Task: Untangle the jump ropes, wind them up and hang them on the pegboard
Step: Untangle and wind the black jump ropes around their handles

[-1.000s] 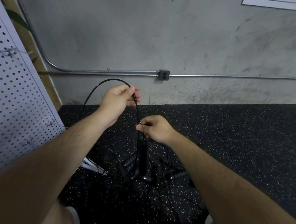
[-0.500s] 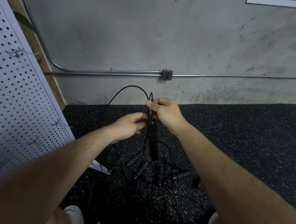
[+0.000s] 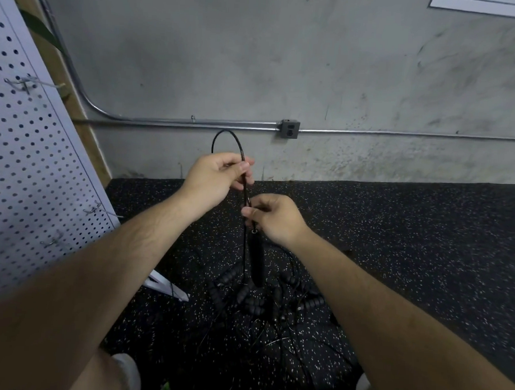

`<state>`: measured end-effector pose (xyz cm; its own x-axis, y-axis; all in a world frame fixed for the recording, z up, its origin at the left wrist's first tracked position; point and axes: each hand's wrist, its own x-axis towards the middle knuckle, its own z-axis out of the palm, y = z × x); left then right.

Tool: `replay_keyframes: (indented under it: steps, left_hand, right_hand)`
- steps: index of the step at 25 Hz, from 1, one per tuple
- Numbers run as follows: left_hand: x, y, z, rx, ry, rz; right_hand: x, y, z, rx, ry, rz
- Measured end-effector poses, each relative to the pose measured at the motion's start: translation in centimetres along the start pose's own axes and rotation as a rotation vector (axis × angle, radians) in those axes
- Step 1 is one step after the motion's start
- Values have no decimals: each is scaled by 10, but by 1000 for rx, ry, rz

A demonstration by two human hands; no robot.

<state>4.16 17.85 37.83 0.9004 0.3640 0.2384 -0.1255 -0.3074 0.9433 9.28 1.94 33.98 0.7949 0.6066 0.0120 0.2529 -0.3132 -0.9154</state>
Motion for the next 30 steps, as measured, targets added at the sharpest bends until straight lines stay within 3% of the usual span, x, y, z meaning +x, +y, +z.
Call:
replay_keyframes:
  steps: [3,8,12,15,19,24,30]
  left_hand:
    - [-4,-3,-2,-13,25,-35]
    - [-26,-36,4,299,-335,-163]
    - [-21,-26,11,135,-292,-126]
    - [-20,-26,18,221,-325,-114]
    - [-14,-14,16,220,-137,-51]
    - [0,17,7,93,31,70]
    - [2,45,11,-44,77,149]
  right_hand:
    - [4,-12,-7,53,108,-32]
    - [15,-37,-21,160,186,-89]
    - [15,-47,-27,203,184,-113]
    - [17,-62,-34,290,210,-181]
    - [18,-68,-47,333,242,-232]
    - [5,-31,-35,65,107,-118]
    - [5,-22,-21,56,143,-44]
